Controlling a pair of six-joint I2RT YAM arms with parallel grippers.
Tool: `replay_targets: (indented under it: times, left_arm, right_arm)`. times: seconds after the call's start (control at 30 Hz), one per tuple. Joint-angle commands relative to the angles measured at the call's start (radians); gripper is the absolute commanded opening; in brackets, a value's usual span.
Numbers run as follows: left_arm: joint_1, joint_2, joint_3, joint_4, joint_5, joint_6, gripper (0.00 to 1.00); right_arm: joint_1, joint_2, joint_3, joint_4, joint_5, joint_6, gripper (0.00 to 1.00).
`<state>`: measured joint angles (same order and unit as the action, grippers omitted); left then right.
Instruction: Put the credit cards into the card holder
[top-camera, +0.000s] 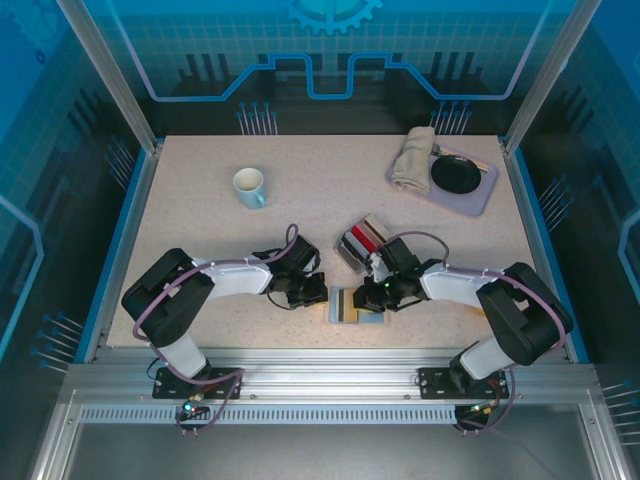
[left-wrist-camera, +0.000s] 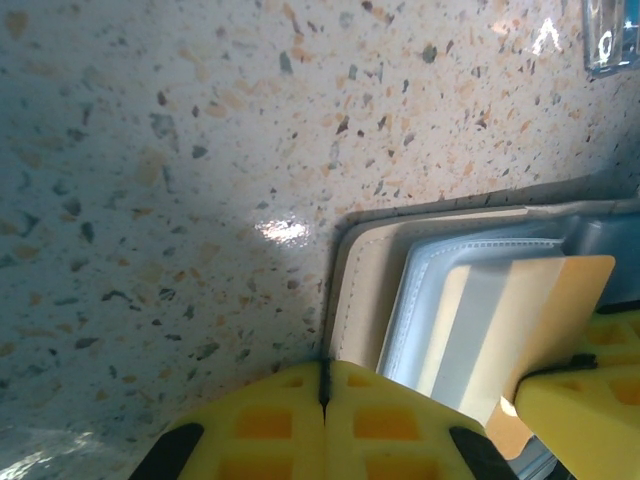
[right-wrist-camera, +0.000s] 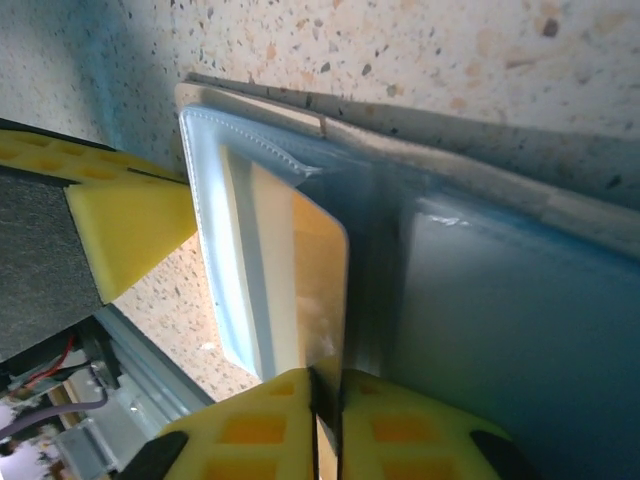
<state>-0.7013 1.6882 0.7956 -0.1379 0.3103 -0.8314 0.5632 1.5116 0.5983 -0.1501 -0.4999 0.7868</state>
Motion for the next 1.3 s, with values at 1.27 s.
replay_targets:
  times: [1.27]
  left_arm:
    - [-0.007,-0.052,-0.023,-0.064,-0.085,0.01,0.08]
  right_arm:
    - [-0.096,-0.245,0.26,-0.546,0.438,-0.244,0.31]
